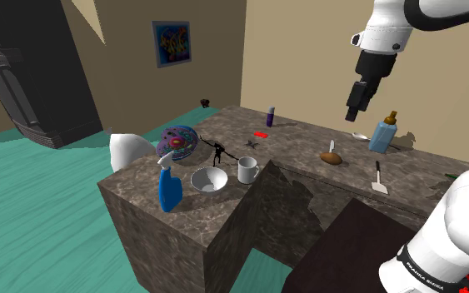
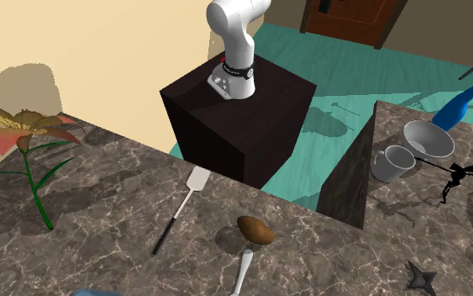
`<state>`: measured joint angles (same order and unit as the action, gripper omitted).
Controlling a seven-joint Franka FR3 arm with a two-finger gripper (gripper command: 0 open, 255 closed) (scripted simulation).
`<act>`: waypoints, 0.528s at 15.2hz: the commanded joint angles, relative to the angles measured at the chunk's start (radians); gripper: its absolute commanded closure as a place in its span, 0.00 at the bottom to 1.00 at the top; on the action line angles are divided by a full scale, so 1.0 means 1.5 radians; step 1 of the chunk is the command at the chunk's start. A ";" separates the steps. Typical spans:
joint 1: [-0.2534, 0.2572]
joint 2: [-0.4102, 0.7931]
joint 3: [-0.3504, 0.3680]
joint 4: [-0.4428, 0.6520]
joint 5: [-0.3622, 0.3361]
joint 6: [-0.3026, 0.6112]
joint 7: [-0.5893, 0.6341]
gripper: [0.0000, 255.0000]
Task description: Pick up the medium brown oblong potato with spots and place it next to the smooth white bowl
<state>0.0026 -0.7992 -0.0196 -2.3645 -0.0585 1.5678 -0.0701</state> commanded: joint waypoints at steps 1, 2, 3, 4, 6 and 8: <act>0.000 0.000 0.000 0.000 0.000 0.000 0.000 0.00; -0.004 0.007 -0.013 -0.008 -0.007 0.014 -0.012 0.00; -0.008 0.015 -0.027 -0.016 -0.014 0.029 -0.024 0.00; -0.013 0.024 -0.040 -0.023 -0.020 0.044 -0.037 0.00; -0.021 0.044 -0.067 -0.034 -0.033 0.074 -0.061 0.00; -0.029 0.068 -0.094 -0.042 -0.044 0.104 -0.085 0.00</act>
<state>-0.0343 -0.7129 -0.1385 -2.4257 -0.1153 1.7055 -0.1768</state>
